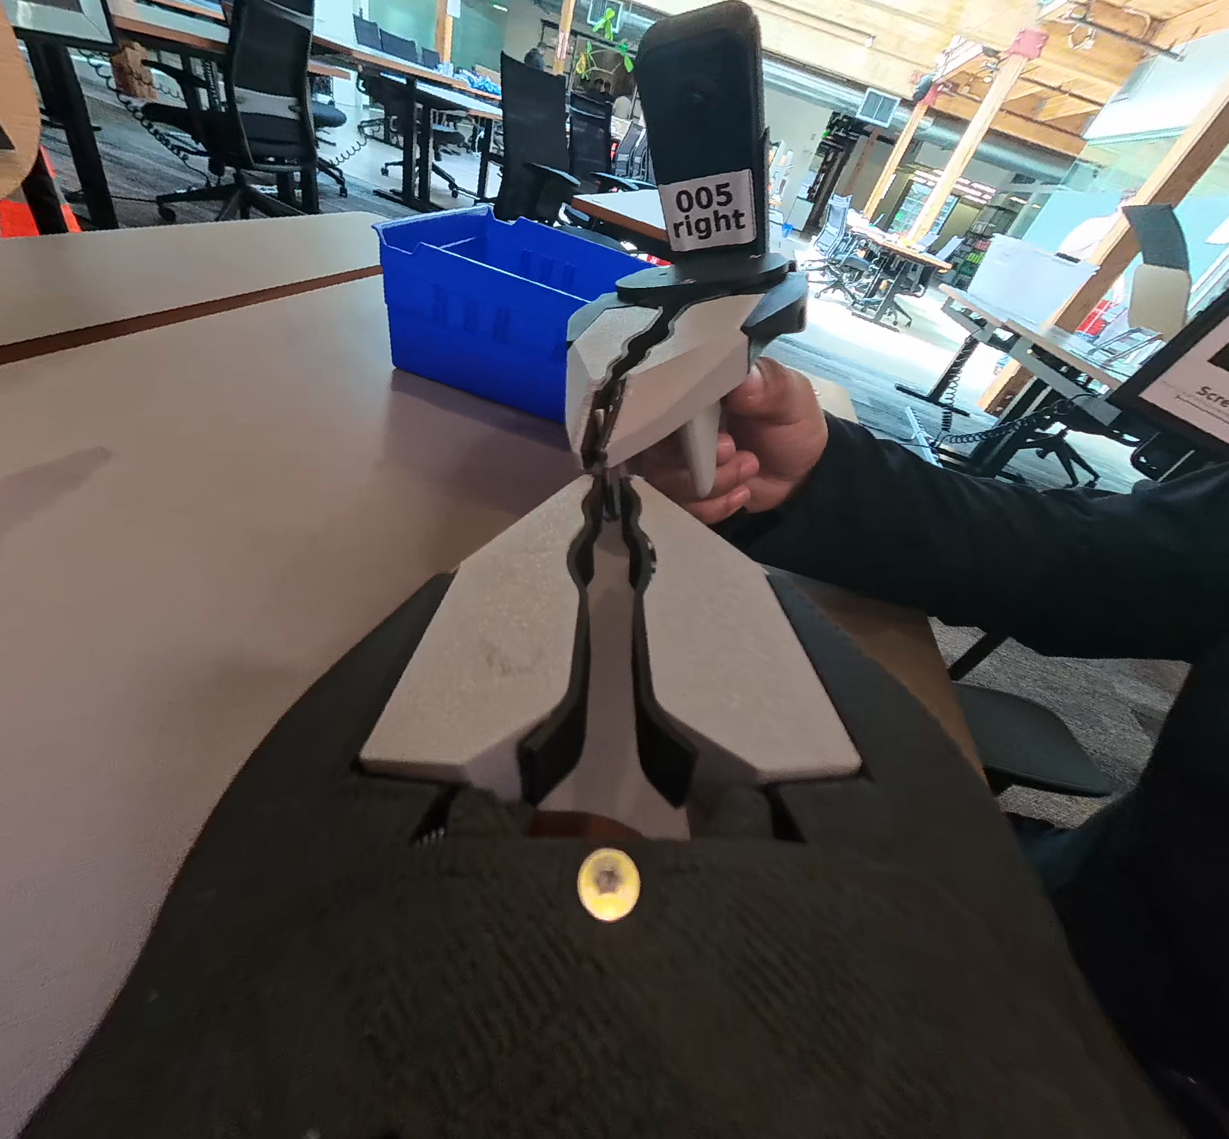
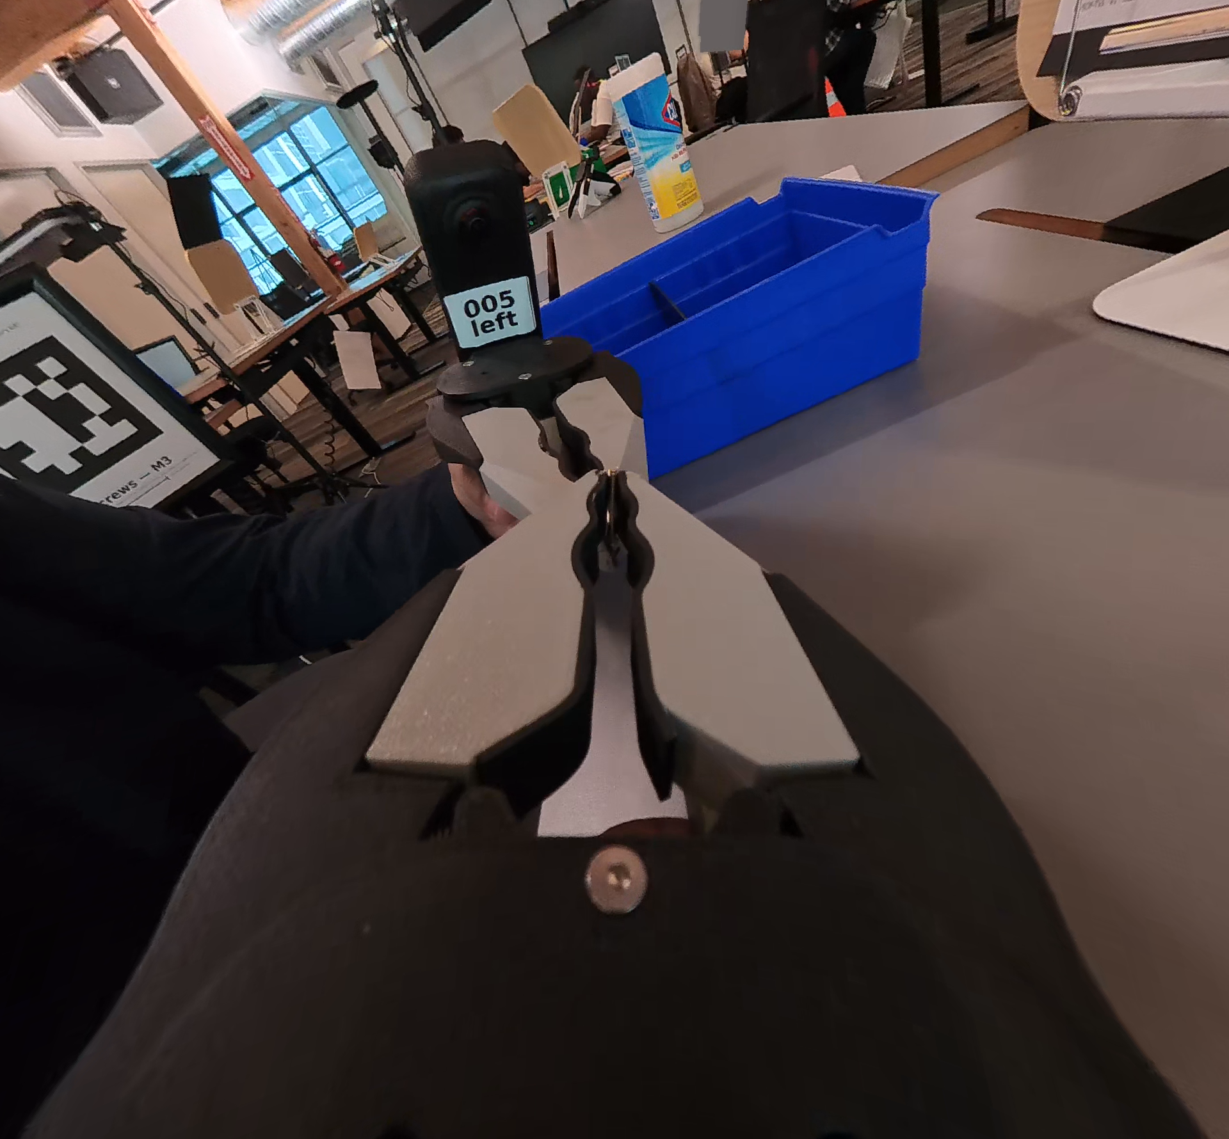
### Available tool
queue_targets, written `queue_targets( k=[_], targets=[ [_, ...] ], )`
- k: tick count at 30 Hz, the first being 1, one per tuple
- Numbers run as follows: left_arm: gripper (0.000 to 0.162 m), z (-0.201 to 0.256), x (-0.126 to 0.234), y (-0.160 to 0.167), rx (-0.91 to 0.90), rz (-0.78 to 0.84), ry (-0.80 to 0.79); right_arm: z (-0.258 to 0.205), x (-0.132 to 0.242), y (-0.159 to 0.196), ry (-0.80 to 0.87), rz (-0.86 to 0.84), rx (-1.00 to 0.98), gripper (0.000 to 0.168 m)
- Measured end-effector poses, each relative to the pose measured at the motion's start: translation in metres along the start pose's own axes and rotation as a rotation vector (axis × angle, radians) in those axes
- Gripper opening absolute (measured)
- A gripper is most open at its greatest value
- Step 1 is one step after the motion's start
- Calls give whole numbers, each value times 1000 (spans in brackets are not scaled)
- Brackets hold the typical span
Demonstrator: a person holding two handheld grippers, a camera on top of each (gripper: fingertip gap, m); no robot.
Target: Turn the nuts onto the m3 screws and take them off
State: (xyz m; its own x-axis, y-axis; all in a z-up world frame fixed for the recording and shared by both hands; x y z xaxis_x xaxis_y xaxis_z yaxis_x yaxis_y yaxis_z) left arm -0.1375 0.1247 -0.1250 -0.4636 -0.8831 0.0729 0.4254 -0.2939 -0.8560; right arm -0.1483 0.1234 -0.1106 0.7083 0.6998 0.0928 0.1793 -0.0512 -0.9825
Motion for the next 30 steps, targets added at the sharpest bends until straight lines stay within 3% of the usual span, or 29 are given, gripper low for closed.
queue_targets(
  k=[8, 30],
  targets=[
    [7, 3, 0, -1, 4, 3, 14, 0, 1, -1, -8, 8, -13, 0],
    [1, 3, 1, -1, 36, 16, 40, -2, 1, -2, -34, 21, -39, 0]
  ],
)
Point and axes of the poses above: each gripper's, where its closed fingertips meet, x back along the fingers, y out of its underside, z = x × y across the jaws, the point moved 1 cm from there along x, back along the fingers, and after that the axes turned 15 degrees about x, right-handed, at the moved point
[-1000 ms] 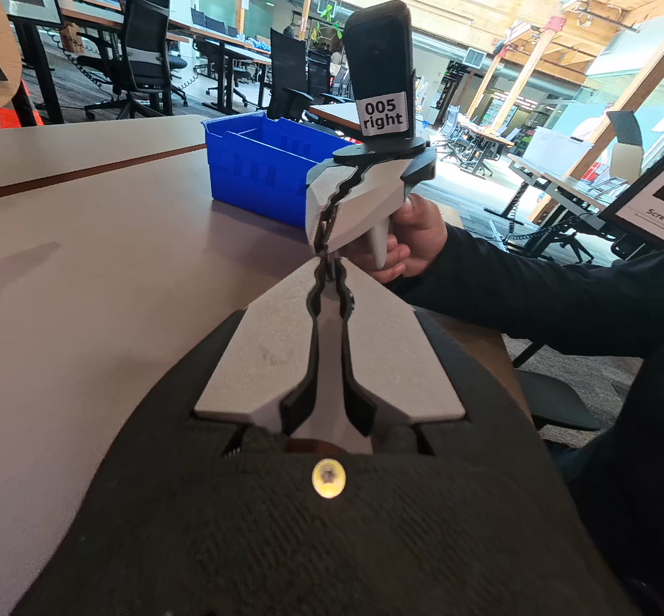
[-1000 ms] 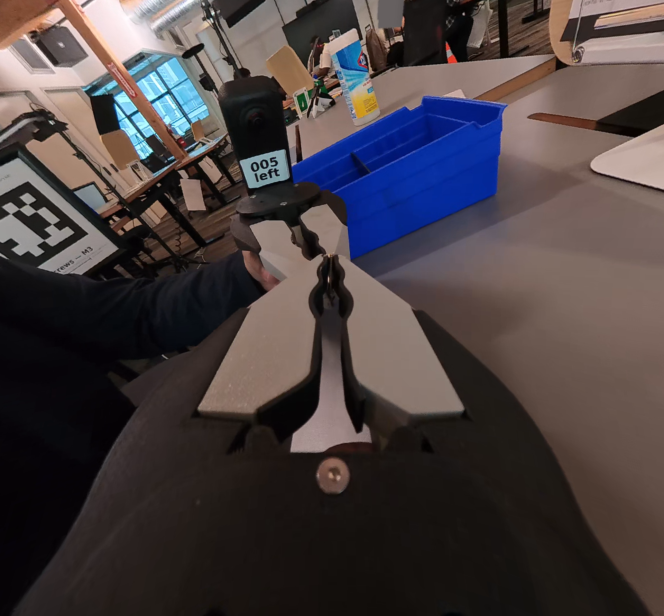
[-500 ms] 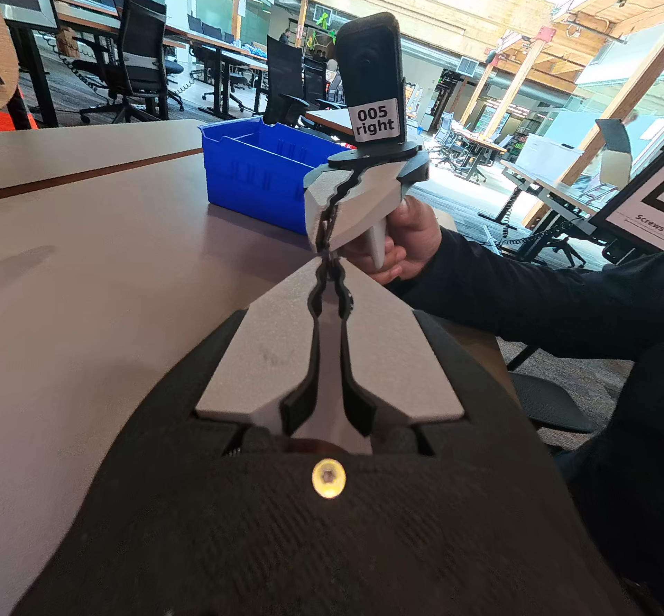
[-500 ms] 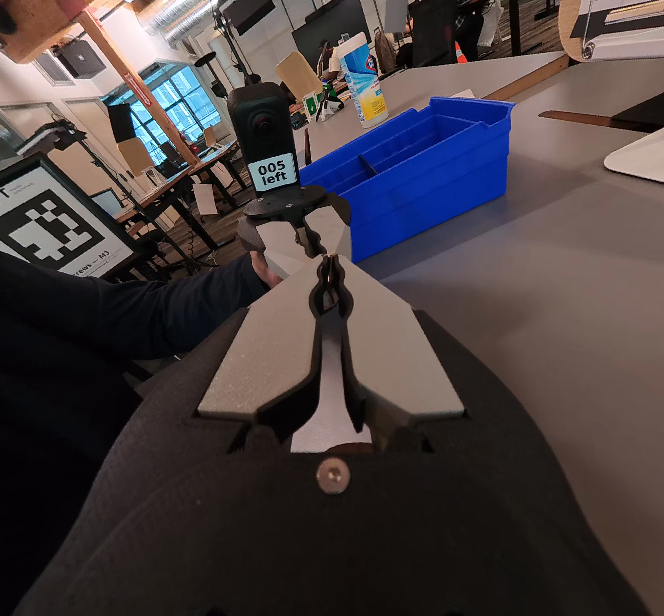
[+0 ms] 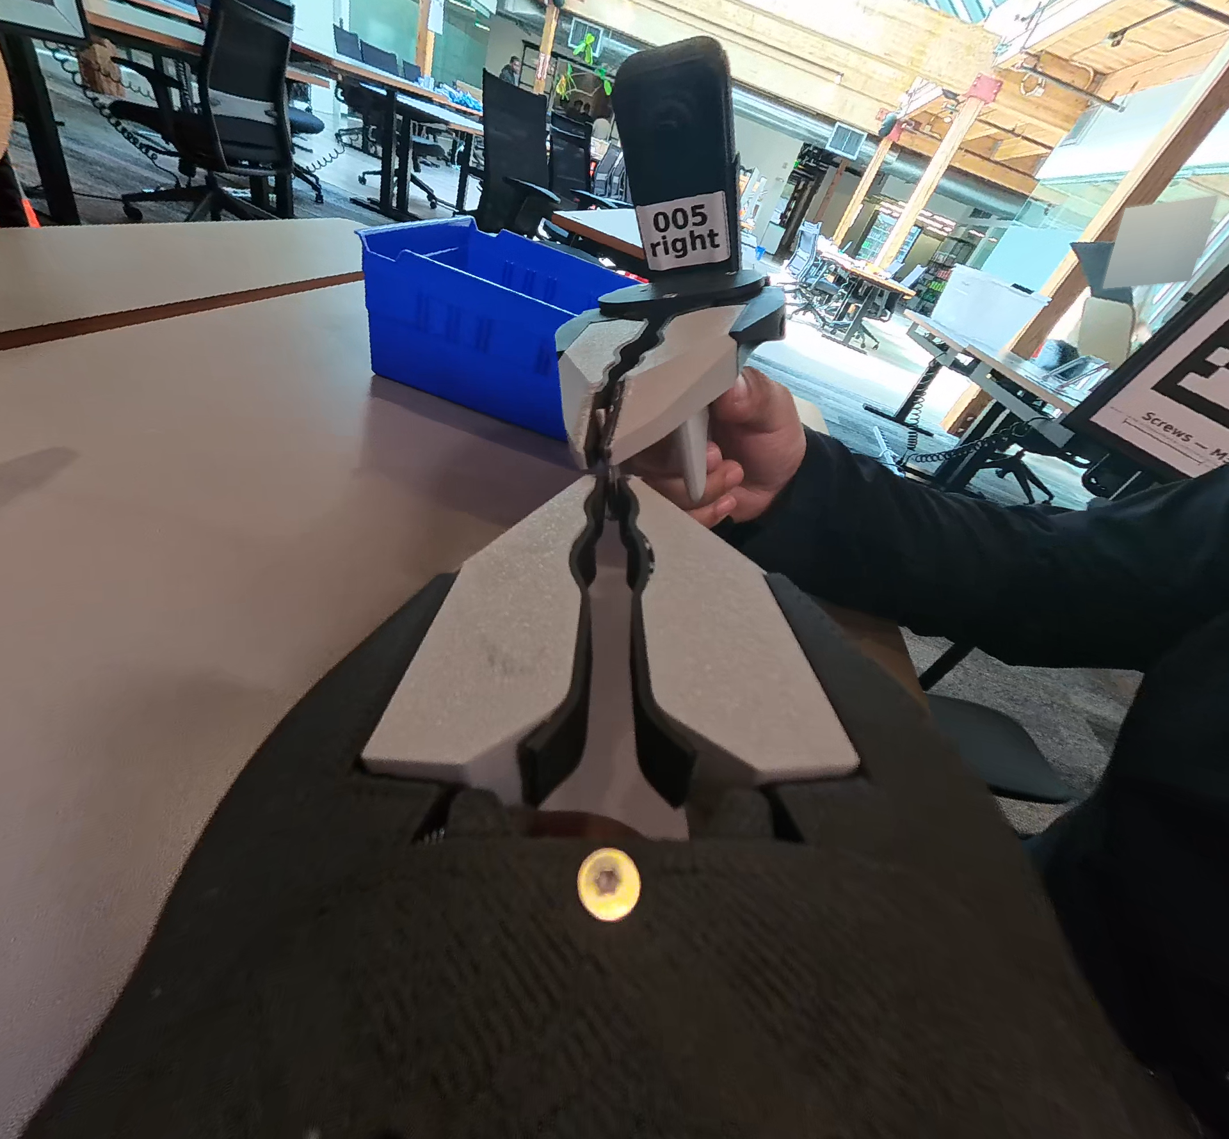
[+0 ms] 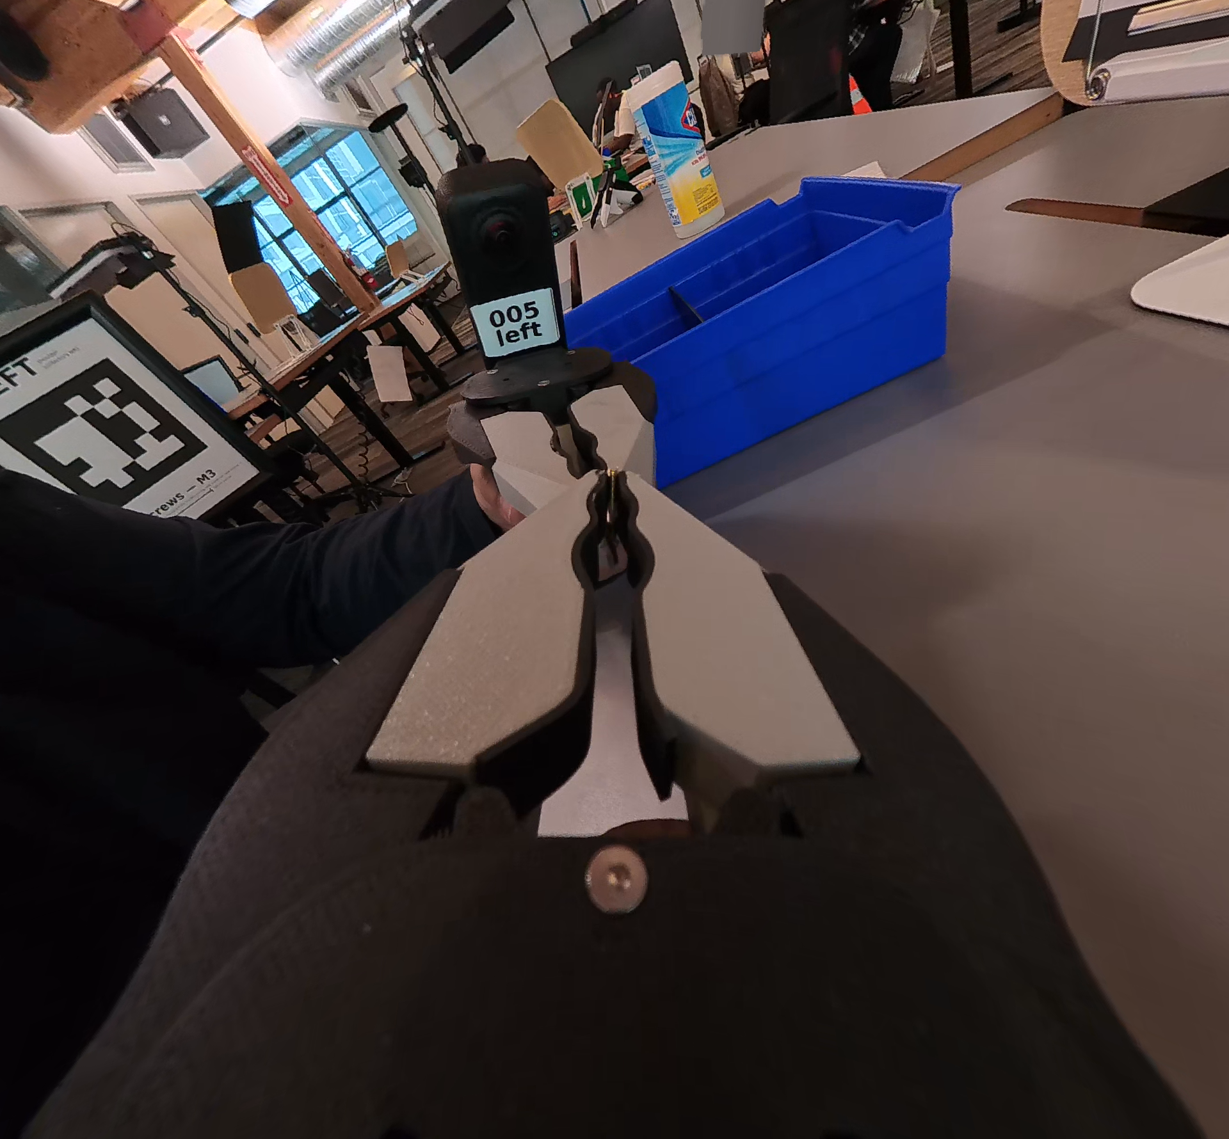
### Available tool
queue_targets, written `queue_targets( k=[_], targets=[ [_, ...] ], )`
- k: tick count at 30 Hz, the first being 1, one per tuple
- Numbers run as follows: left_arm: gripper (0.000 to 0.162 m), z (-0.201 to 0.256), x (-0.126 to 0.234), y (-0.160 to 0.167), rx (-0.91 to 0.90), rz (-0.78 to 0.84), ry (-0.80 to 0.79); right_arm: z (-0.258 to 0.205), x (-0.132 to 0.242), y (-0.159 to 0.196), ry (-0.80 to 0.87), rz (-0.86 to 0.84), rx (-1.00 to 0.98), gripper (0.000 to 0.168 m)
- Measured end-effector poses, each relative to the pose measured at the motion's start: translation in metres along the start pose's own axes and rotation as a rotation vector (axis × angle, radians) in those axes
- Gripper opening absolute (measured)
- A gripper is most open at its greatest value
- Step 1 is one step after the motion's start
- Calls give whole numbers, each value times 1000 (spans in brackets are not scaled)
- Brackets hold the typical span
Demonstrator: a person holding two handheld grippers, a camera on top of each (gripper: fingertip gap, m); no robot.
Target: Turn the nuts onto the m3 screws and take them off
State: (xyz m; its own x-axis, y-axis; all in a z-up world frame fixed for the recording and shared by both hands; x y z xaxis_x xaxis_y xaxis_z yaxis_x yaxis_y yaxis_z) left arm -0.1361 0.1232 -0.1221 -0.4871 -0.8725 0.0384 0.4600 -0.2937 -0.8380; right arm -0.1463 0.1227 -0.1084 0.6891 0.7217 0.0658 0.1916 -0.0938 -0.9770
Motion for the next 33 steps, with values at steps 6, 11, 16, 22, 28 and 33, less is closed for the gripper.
queue_targets(
  k=[6, 11, 16, 22, 28, 33],
  targets=[
    [1, 0, 0, 1, -3, -7, -1, -1, 0, 1, -8, -4, -6, 0],
    [2, 0, 0, 1, -6, -9, -3, -1, -1, 2, -23, -1, -25, 0],
    [2, 1, 0, 1, -1, -9, 1, -1, -1, 2, -26, 0, -28, 0],
    [1, 4, 0, 0, 43, 8, 52, -4, -1, -1, -48, 18, -39, 0],
    [0, -3, -2, 0, 161, 2, 39, 5, -1, 2, -12, 21, -64, 2],
    [0, 0, 0, -4, 174, 21, 63, 13, 6, -3, 12, 67, -100, 23]
  ],
)
Point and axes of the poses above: each gripper's, where its closed fingertips meet, x back along the fingers, y out of its underside, z = x × y across the jaws, the point moved 1 cm from there along x, back along the fingers, and after that the axes turned 15 degrees about x, right-handed, at the moved point
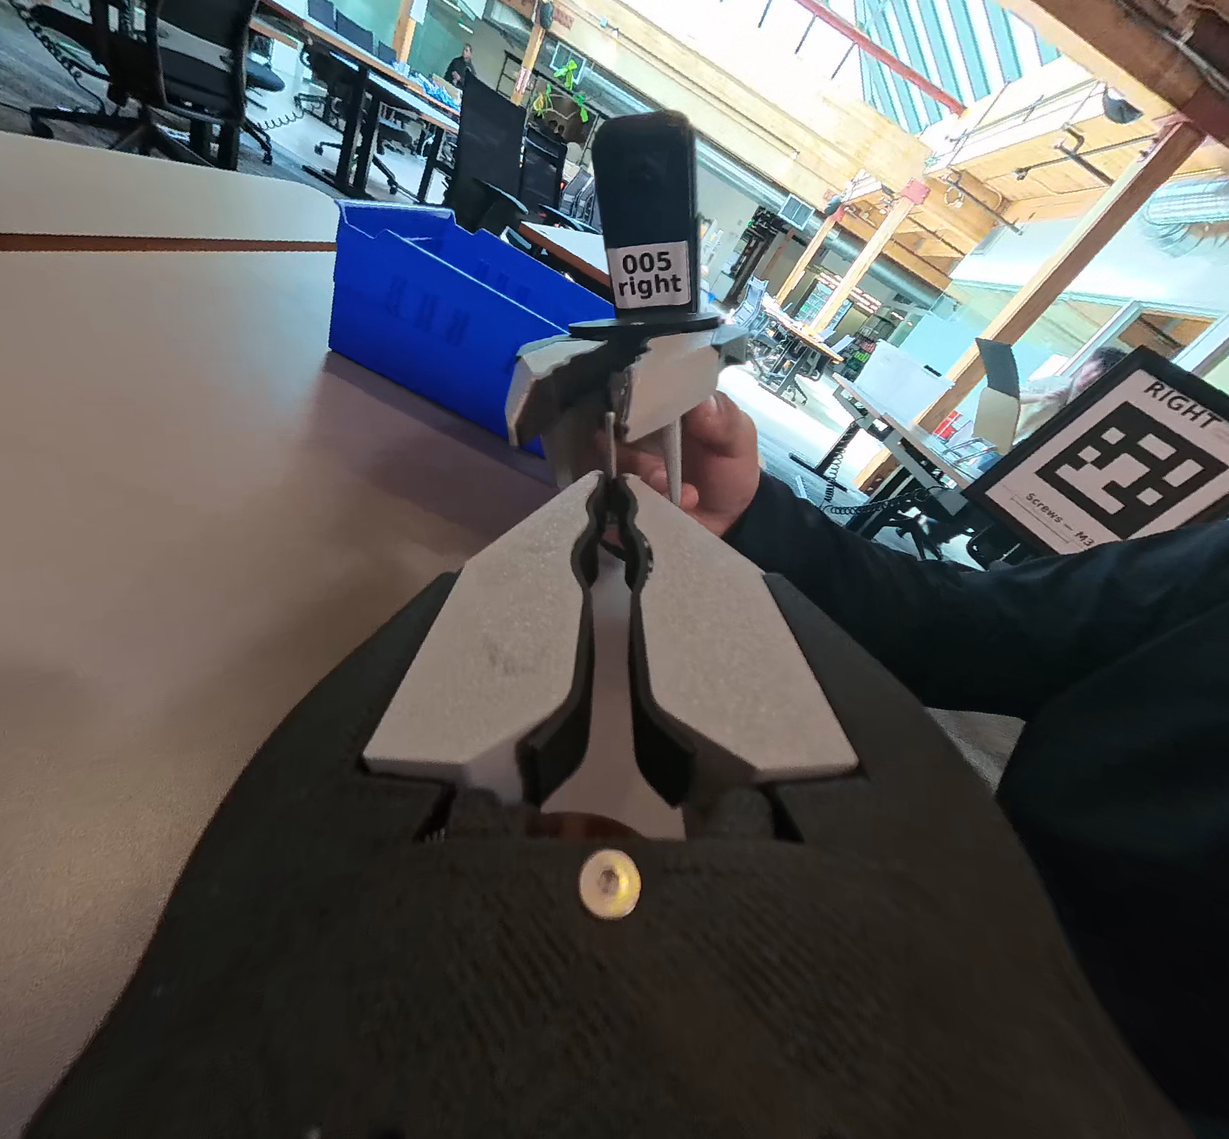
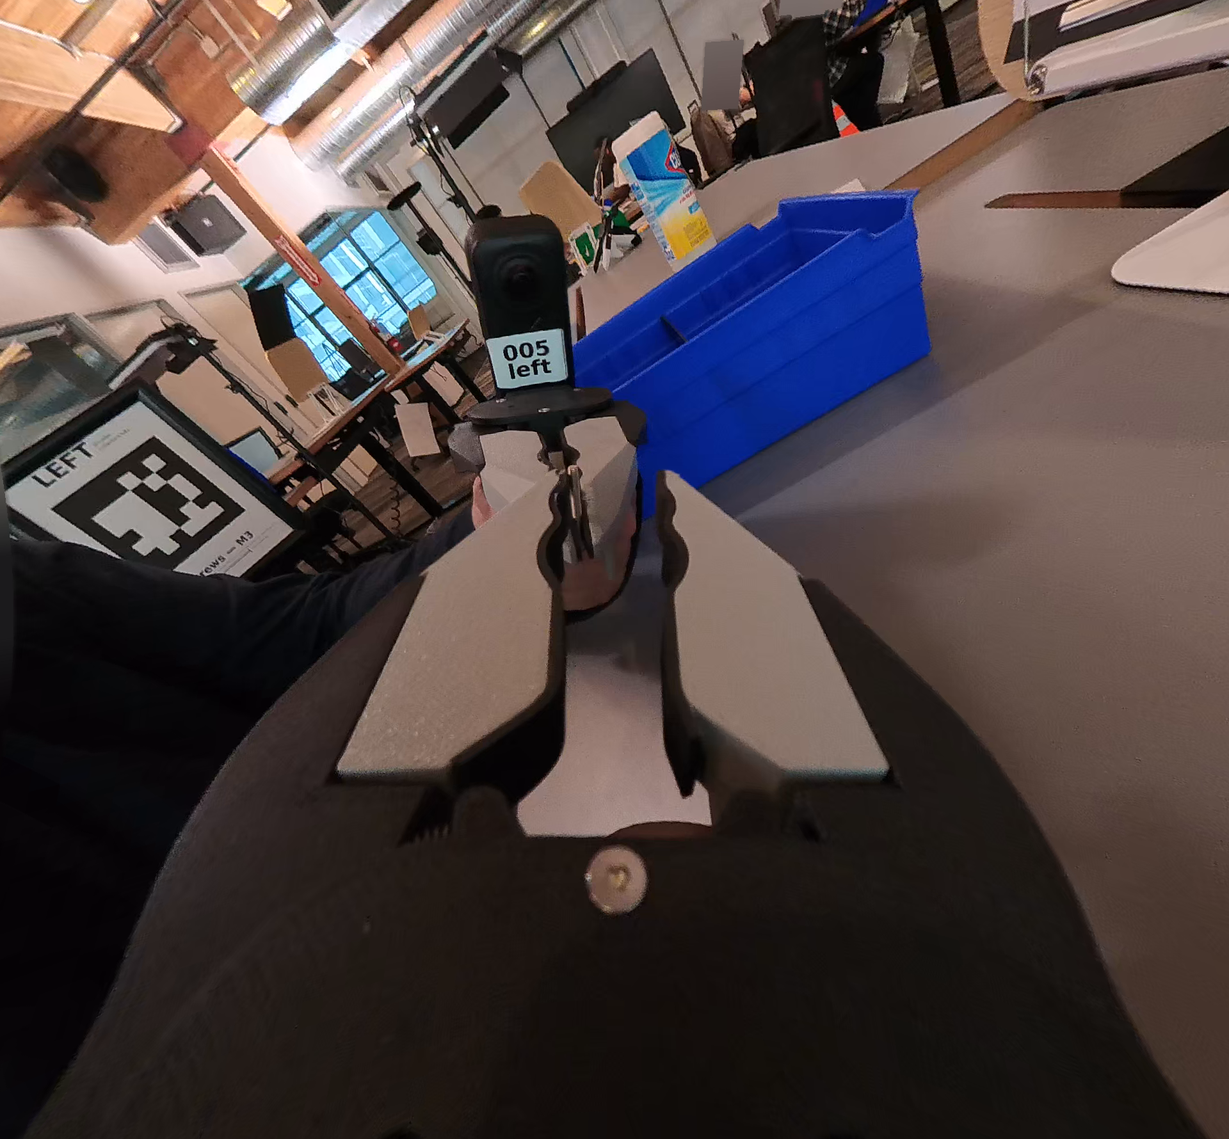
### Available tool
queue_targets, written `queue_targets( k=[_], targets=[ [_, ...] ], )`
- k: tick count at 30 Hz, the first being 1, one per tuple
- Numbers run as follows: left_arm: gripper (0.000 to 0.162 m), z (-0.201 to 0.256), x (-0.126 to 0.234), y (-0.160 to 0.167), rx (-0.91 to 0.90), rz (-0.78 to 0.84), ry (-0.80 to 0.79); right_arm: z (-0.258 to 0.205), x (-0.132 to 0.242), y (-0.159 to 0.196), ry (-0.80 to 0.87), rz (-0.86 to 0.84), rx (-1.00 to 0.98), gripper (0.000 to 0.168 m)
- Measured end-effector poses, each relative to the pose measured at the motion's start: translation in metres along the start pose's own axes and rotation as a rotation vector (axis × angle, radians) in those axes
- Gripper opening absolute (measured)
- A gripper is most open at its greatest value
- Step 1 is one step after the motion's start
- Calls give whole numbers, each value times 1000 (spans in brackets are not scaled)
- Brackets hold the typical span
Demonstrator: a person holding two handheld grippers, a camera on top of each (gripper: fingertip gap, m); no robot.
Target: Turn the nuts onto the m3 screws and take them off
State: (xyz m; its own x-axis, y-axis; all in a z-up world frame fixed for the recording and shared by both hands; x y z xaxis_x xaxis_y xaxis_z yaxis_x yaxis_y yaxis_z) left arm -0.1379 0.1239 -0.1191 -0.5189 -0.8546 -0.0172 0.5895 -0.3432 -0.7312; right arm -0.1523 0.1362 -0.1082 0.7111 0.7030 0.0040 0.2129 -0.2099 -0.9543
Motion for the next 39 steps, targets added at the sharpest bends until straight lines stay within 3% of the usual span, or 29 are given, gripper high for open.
queue_targets(
  k=[11, 19, 22, 25, 33, 39],
  targets=[
    [0, 4, 5, -6, -37, 31, 27, 20, 11, 2, 131, -34, 40, 19],
    [0, 7, 8, -5, -157, 29, 22, 40, 12, 78, 227, -497, 247, 22],
    [0, 7, 9, -4, -196, 20, 19, 39, 9, 90, 215, -555, 279, 22],
    [0, -4, 8, -1, -208, -5, -32, 36, 6, 72, 229, -452, 307, 22],
    [0, -5, 6, 1, -196, -6, -35, 3, 20, -5, 101, 24, 233, 11],
    [0, -4, -1, 8, -206, -33, -47, -8, 10, -1, 50, 8, 232, 13]
  ],
)
Point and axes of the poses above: each gripper's, where its closed fingertips meet, x back along the fingers, y out of its underside, z = x × y across the jaws, the point moved 1 cm from there along x, back along the fingers, and after that the axes turned 15 degrees about x, right-handed, at the moved point
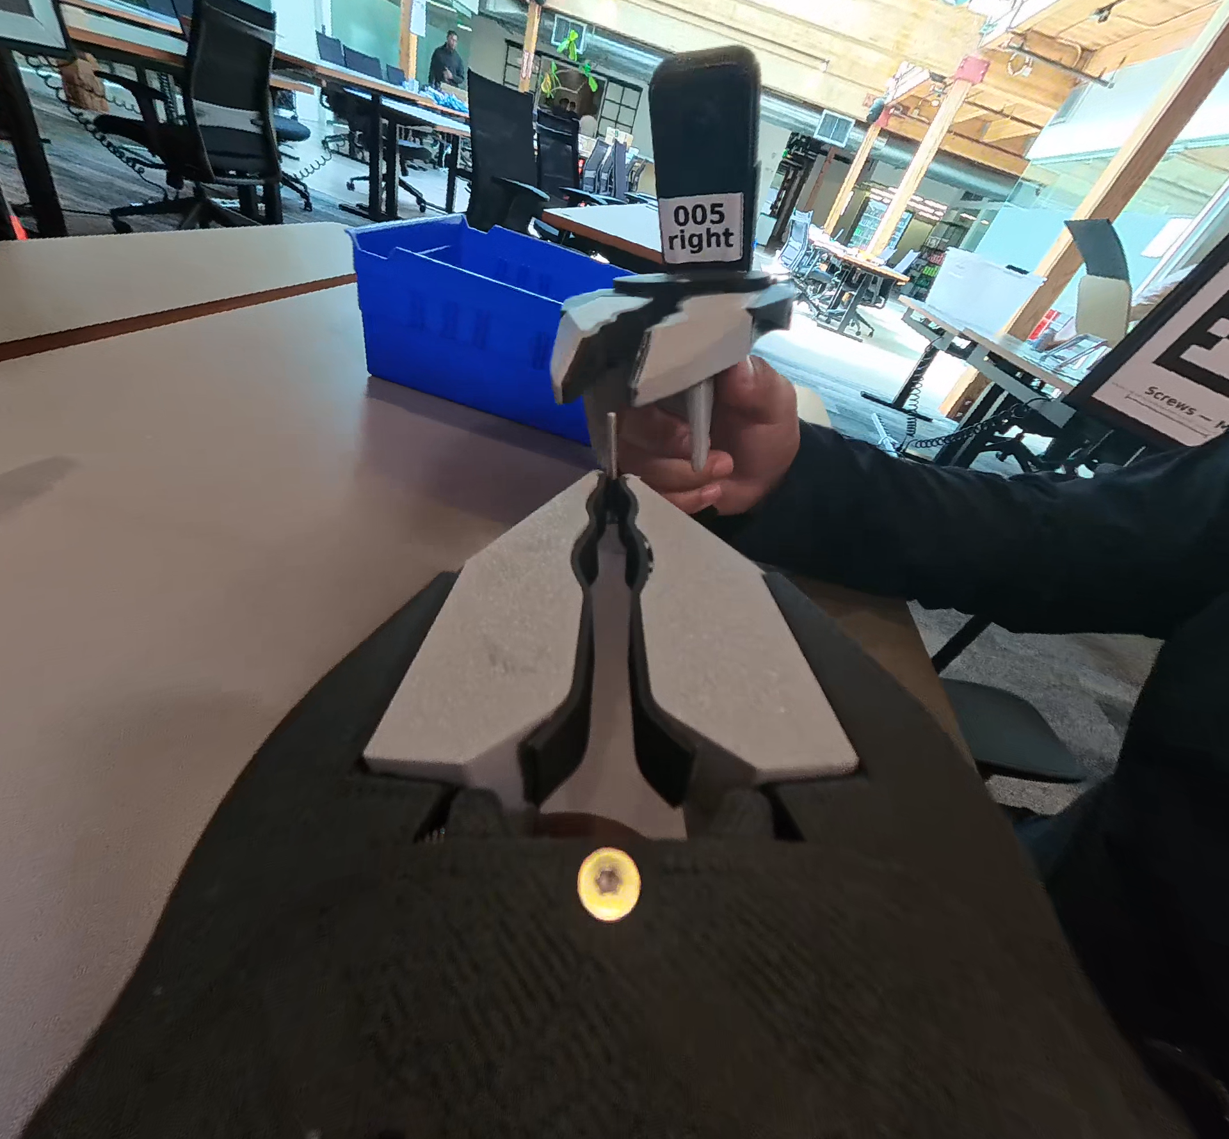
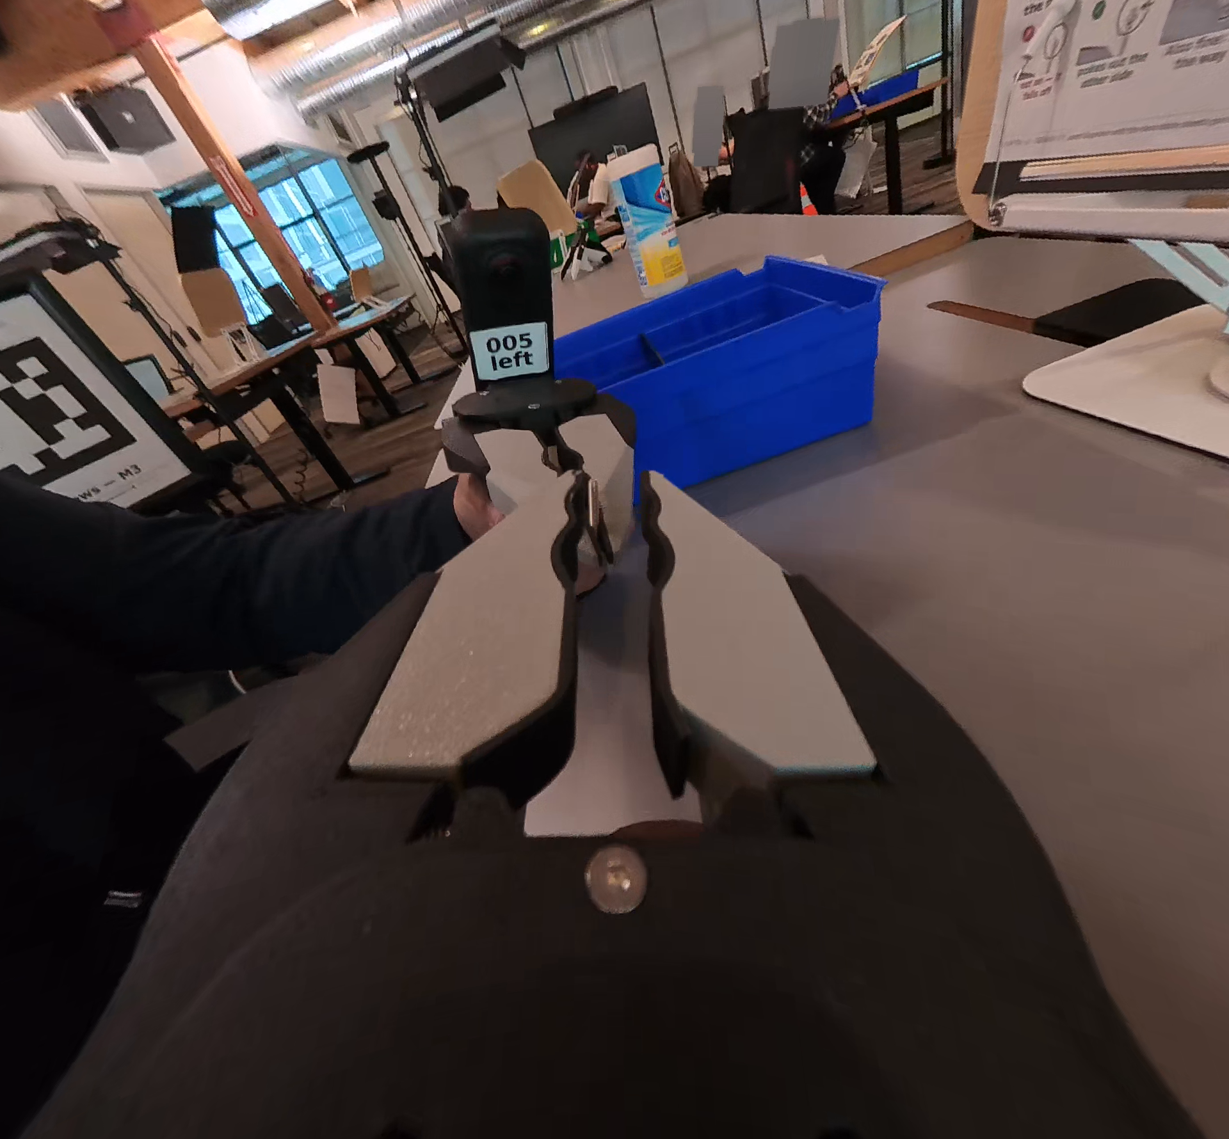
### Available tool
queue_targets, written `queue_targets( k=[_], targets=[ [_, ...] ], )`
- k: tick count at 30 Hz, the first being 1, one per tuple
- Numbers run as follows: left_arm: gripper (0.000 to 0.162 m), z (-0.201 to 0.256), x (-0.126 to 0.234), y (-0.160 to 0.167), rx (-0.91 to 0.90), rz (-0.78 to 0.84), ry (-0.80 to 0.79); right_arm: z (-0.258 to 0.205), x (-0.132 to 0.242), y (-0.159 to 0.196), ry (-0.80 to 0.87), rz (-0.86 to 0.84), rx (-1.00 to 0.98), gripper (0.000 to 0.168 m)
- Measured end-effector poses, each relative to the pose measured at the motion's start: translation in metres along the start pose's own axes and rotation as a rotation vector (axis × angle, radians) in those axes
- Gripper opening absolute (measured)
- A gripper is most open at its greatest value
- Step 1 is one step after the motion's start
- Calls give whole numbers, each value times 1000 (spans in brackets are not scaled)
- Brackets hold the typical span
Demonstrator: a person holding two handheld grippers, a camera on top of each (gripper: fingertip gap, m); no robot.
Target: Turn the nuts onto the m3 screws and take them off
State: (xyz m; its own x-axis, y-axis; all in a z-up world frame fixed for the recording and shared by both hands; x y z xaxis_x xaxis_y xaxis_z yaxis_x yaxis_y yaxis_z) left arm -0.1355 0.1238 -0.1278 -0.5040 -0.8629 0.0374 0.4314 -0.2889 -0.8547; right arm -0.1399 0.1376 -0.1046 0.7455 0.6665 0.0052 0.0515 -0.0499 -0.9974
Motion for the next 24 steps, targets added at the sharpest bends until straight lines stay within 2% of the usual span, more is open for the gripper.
queue_targets(
  k=[3, 5, 22, 24],
  targets=[
    [0, 2, -2, 2, 1, -8, 3, -4, -4, 3, -9, -17, 8, 9],
    [0, 0, -3, 3, 5, -11, -7, -6, -6, 3, -25, -18, -2, 0],
    [0, -2, -5, 8, 4, -35, -20, -7, -11, 11, -31, -53, -20, 0],
    [0, -1, -6, 9, -5, -40, -17, -7, -12, 15, -26, -76, -12, 6]
  ],
)
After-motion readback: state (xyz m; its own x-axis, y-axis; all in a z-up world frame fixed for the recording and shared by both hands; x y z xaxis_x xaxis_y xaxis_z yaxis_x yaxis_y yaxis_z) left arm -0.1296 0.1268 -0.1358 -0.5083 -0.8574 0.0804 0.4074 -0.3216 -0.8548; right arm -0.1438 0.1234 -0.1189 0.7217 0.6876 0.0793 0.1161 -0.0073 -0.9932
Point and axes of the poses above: each gripper's, where its closed fingertips meet, x back along the fingers, y out of its underside, z = x × y across the jaws, the point moved 1 cm from there along x, back along the fingers, and after that the axes turned 15 degrees about x, right-handed, at the moved point
